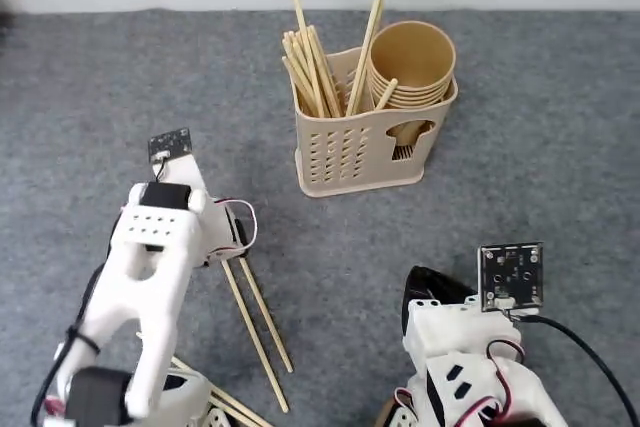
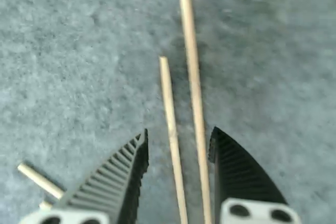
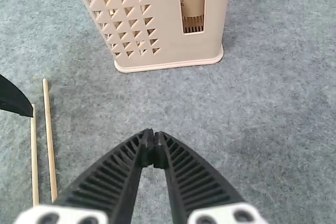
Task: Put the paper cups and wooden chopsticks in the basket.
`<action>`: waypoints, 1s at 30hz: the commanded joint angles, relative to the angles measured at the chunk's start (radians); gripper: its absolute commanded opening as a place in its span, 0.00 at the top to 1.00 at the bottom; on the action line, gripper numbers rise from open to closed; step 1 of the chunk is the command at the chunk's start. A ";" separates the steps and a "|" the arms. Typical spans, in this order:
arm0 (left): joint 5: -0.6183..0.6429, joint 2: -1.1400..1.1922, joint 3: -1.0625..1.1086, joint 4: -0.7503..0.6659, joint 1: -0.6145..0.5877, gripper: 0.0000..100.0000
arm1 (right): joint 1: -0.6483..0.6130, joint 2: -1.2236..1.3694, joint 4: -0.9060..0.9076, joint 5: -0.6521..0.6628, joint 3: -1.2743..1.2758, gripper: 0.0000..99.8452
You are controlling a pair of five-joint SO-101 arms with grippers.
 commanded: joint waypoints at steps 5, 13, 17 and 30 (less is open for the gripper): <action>-0.011 0.198 -0.008 -0.164 0.014 0.81 | 0.008 -0.001 -0.016 0.002 -0.003 0.99; 0.035 0.304 -0.001 -0.284 0.015 0.81 | 0.008 -0.001 -0.016 0.002 -0.003 0.99; 0.075 0.350 -0.008 -0.319 0.015 0.91 | 0.008 -0.001 -0.016 0.002 -0.003 0.99; 0.089 0.226 -0.008 -0.264 0.037 0.99 | 0.008 -0.001 -0.013 0.002 -0.003 0.99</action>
